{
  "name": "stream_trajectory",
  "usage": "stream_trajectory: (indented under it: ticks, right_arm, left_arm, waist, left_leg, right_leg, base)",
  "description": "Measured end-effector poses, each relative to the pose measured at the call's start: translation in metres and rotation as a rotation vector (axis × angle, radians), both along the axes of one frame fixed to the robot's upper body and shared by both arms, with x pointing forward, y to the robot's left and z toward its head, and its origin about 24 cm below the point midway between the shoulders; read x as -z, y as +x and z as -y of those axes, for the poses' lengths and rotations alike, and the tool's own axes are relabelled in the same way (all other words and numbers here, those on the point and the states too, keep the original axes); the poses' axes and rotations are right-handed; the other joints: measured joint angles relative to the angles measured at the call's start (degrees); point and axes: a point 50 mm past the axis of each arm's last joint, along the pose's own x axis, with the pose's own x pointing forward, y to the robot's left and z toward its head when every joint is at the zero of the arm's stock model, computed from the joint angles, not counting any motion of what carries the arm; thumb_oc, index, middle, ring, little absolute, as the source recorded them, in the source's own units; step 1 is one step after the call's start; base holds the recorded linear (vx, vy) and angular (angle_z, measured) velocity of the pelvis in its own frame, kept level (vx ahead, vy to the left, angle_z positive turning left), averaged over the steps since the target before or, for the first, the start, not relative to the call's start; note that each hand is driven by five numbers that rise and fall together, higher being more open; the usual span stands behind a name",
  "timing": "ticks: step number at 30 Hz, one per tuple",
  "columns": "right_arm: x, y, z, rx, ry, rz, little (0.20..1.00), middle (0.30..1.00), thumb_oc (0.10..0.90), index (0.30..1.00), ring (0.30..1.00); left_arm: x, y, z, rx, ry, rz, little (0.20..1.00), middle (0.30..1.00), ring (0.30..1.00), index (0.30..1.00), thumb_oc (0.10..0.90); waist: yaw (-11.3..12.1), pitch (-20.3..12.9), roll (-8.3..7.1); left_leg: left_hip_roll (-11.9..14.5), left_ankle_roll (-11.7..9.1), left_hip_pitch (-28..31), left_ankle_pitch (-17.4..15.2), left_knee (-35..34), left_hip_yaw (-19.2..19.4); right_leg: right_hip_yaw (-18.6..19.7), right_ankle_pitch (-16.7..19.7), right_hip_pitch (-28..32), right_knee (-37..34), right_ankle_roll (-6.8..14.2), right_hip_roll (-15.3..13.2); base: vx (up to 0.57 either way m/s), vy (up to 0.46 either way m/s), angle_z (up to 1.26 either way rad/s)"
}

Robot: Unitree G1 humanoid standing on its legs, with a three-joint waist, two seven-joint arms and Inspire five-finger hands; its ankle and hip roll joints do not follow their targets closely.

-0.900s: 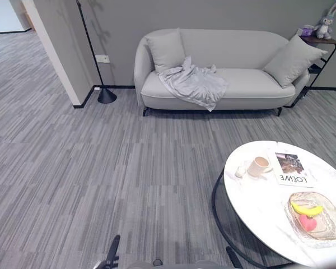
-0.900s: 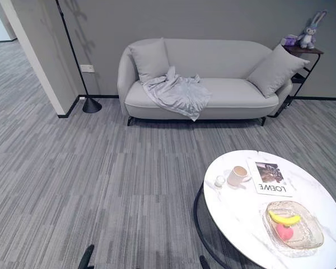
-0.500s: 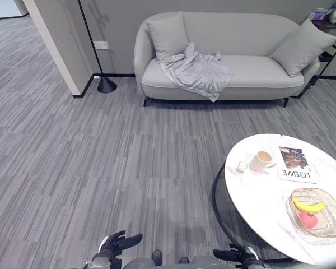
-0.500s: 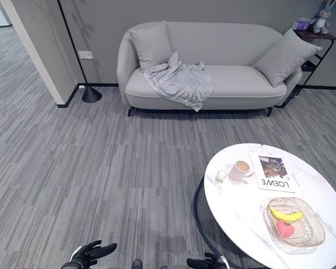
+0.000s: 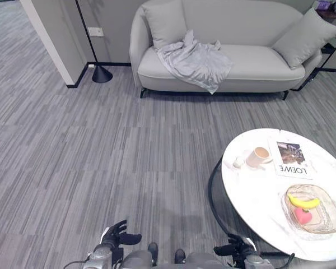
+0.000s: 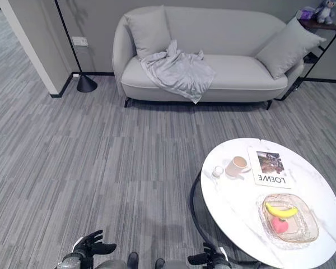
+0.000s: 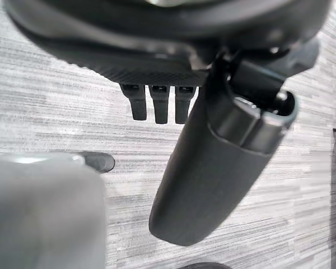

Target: Hang the clothes on the sofa on the clothes rack.

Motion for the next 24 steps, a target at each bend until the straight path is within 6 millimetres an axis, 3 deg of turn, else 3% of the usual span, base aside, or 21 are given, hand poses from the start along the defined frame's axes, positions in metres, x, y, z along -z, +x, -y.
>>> stream_trajectory:
  ticks: [1,3,5,6,8,9,12,13,14,15,16,17,19,20,21,22,24]
  right_arm:
    - [-0.002,0.004,0.002,-0.001,-0.006,0.012,0.900,0.900,0.800,0.900,0.900]
    - [-0.002,0.004,0.003,0.000,-0.011,0.013,0.900,0.900,0.800,0.900,0.900]
    - [-0.004,0.006,0.002,0.009,-0.011,0.027,0.900,0.900,0.800,0.900,0.900]
    - [-0.006,0.009,0.002,0.007,-0.011,0.044,0.900,0.900,0.800,0.900,0.900]
    - [-0.011,0.021,-0.001,-0.012,-0.005,0.094,0.900,0.900,0.800,0.900,0.900]
    - [-0.013,0.023,-0.001,-0.016,-0.005,0.105,0.900,0.900,0.800,0.900,0.900]
    - [-0.015,0.024,0.004,-0.022,-0.019,0.114,0.900,0.900,0.800,0.900,0.900]
    - [-0.015,0.021,0.006,-0.018,-0.021,0.111,0.900,0.900,0.800,0.900,0.900]
    - [-0.012,0.015,0.006,0.003,-0.012,0.101,0.900,0.900,0.800,0.900,0.900]
    - [-0.009,0.005,0.007,0.000,-0.020,0.086,0.900,0.900,0.800,0.900,0.900]
    - [-0.009,0.002,0.006,-0.012,-0.014,0.083,0.900,0.900,0.800,0.900,0.900]
    - [-0.006,-0.001,0.003,-0.018,-0.004,0.073,0.900,0.900,0.800,0.900,0.900]
    - [-0.002,-0.008,-0.003,-0.027,0.021,0.039,0.900,0.900,0.800,0.900,0.900]
    - [0.001,-0.013,-0.007,-0.027,0.032,0.023,0.900,0.900,0.800,0.900,0.900]
    - [0.004,-0.022,-0.008,-0.030,0.037,-0.010,0.900,0.900,0.800,0.900,0.900]
    - [0.004,-0.021,-0.007,-0.034,0.036,-0.009,0.900,0.900,0.800,0.900,0.900]
    - [0.002,-0.017,-0.006,-0.023,0.037,0.017,0.900,0.900,0.800,0.900,0.900]
  left_arm:
    - [-0.004,0.012,0.002,-0.019,-0.017,0.037,0.900,0.900,0.900,0.900,0.800]
    - [-0.006,0.017,0.001,-0.035,-0.015,0.053,0.900,0.900,0.900,0.900,0.800]
    - [-0.006,0.015,-0.001,-0.059,-0.012,0.053,0.900,0.900,0.900,0.900,0.800]
    - [-0.007,0.016,-0.002,-0.060,-0.010,0.060,0.900,0.900,0.900,0.900,0.800]
    - [-0.008,0.015,-0.005,-0.082,-0.010,0.068,0.900,0.900,0.900,0.900,0.800]
    - [-0.008,0.015,-0.005,-0.084,-0.011,0.068,0.900,0.900,0.900,0.900,0.800]
    - [-0.011,0.019,-0.006,-0.119,-0.027,0.110,0.900,0.900,0.900,0.900,0.800]
    - [-0.009,0.014,-0.008,-0.126,-0.022,0.101,0.900,0.900,0.900,0.900,0.800]
    - [-0.010,0.013,-0.009,-0.140,-0.022,0.111,0.900,0.900,0.900,0.900,0.800]
    - [-0.004,-0.002,-0.011,-0.154,-0.015,0.066,0.900,0.900,0.900,0.900,0.800]
    - [-0.002,-0.009,-0.015,-0.170,-0.009,0.040,0.900,0.900,0.900,0.900,0.800]
    - [0.001,-0.014,-0.015,-0.190,-0.009,0.021,0.900,0.900,0.900,0.900,0.800]
    - [0.005,-0.024,-0.016,-0.183,-0.007,-0.030,0.900,0.900,0.900,0.900,0.800]
    - [0.006,-0.026,-0.019,-0.155,0.010,-0.045,0.900,0.900,0.900,0.900,0.800]
    - [0.005,-0.024,-0.020,-0.120,0.027,-0.047,0.900,0.900,0.900,0.900,0.800]
    - [0.005,-0.021,-0.016,-0.103,0.021,-0.040,0.900,0.900,0.900,0.900,0.800]
    - [0.004,-0.018,-0.013,-0.085,0.017,-0.034,0.900,0.900,0.900,0.900,0.800]
  waist:
    - [0.46,1.78,-0.23]
    - [1.03,2.26,0.24]
    - [1.11,3.02,0.04]
    - [1.48,3.29,0.38]
    - [2.57,3.64,1.15]
    - [3.16,3.67,1.25]
    - [6.22,4.17,1.93]
    - [7.24,4.04,1.69]
    - [7.14,3.22,1.31]
    - [7.23,0.74,1.39]
    - [6.48,0.22,-0.45]
    - [6.16,-0.67,-1.02]
    - [5.99,-1.85,-1.09]
    - [5.23,-2.48,-1.79]
    - [4.63,-2.16,-1.05]
    - [3.87,-2.11,-0.47]
    - [2.44,-2.06,1.00]
  left_leg:
    - [-0.95,-0.01,-5.51,-0.01,9.65,-1.50]
    - [-0.88,0.71,-9.18,-0.51,16.52,-1.22]
    - [-1.15,0.99,-9.45,-2.41,8.85,-1.04]
    - [-0.75,1.23,-9.88,-1.87,4.02,-0.78]
    - [1.58,0.34,-9.24,0.57,-13.93,2.46]
    - [2.36,0.40,-9.03,1.14,-18.51,3.17]
    - [5.42,-1.44,-12.70,1.76,-21.11,3.98]
    - [5.54,-1.48,-13.41,1.44,-19.38,4.26]
    - [5.44,0.51,-12.58,0.22,-17.09,5.31]
    - [5.75,0.07,-11.18,0.53,-16.21,5.26]
    - [3.09,0.40,-10.88,4.20,-14.16,6.26]
    - [2.22,1.61,-9.92,5.02,-14.52,5.98]
    - [0.36,5.53,-4.41,7.64,-16.88,6.37]
    - [-1.35,5.75,-2.11,6.37,-17.15,6.06]
    - [-3.48,8.86,1.29,4.16,-17.99,4.20]
    - [-4.33,10.38,3.36,2.99,-18.03,2.97]
    - [-4.50,10.31,4.98,3.31,-18.41,2.42]
  right_leg:
    - [1.26,0.26,0.19,0.13,-0.72,0.10]
    - [1.39,0.42,0.43,-0.44,-1.12,0.25]
    - [2.60,0.33,1.12,-1.80,-1.29,-0.22]
    - [2.99,0.39,1.26,-2.20,-0.90,-0.25]
    - [5.13,0.69,2.60,-5.39,-0.57,0.15]
    - [5.87,0.97,3.24,-6.47,-0.44,0.36]
    - [7.61,-0.25,9.70,-11.92,-0.14,-0.30]
    - [8.57,-1.73,12.78,-13.32,0.15,-0.98]
    - [8.67,-2.51,15.20,-14.85,0.58,-2.44]
    - [9.52,-4.56,17.38,-14.84,2.48,-3.78]
    - [9.27,-5.60,18.35,-12.36,4.32,-5.79]
    - [8.10,-6.87,16.18,-5.99,6.37,-6.95]
    - [5.58,-5.51,7.99,17.04,10.97,-7.99]
    - [3.54,-4.28,4.92,27.04,12.10,-9.99]
    - [1.49,-3.51,1.49,36.10,11.60,-12.70]
    - [-0.30,-3.36,-0.89,41.06,11.31,-14.40]
    - [-2.69,-3.59,-3.18,42.42,10.95,-15.87]
  base:
    - [0.07,-0.035,-0.25]
    - [0.31,0.045,-0.25]
    - [0.44,0.120,-0.19]
    - [0.47,0.162,-0.30]
    - [0.50,0.175,-0.39]
    - [0.52,0.188,-0.41]
    - [0.60,0.270,-0.40]
    - [0.72,0.353,-0.45]
    - [0.77,0.365,-0.54]
    - [0.54,0.253,-0.40]
    - [0.98,0.459,-0.38]
    - [0.63,0.344,-0.22]
    - [0.67,0.480,-0.18]
    - [0.52,0.457,0.20]
    - [0.35,0.304,0.47]
    - [0.37,0.206,0.45]
    - [0.59,0.101,0.42]
